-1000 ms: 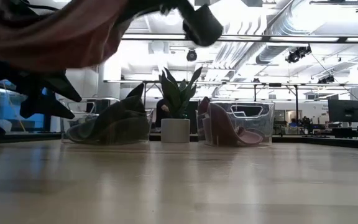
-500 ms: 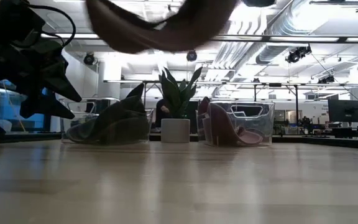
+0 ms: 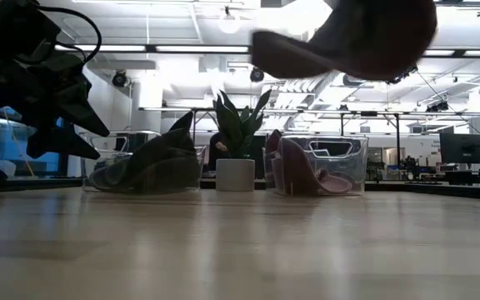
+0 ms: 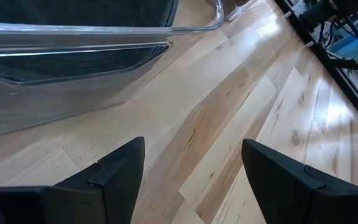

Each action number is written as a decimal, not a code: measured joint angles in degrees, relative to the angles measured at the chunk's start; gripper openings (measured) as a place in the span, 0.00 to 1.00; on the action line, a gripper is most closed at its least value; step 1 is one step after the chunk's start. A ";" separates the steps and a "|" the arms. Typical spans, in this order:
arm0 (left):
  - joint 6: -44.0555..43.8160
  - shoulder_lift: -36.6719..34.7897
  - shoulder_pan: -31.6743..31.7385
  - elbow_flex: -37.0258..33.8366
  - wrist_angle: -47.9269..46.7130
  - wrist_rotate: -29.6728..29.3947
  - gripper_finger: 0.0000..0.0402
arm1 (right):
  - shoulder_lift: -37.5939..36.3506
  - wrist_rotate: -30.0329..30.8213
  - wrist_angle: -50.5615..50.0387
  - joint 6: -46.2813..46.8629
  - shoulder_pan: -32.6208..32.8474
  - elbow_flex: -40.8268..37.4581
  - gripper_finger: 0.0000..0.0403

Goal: Pick & Place hat
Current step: Put the red cap into the right transparent bin

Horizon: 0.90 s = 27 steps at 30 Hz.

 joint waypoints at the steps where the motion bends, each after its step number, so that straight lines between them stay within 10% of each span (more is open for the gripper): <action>1: 0.00 -0.02 0.00 0.00 0.00 -0.02 0.65 | -2.09 -0.03 0.76 -0.03 -0.50 -2.73 0.02; 13: 0.00 -0.02 0.00 0.00 0.00 0.00 0.65 | -23.66 0.94 19.18 -3.28 -9.49 -30.97 0.02; 27: 0.01 -0.01 0.00 0.00 -0.02 0.00 0.65 | -27.04 -3.25 32.17 -19.56 -31.47 -34.21 0.02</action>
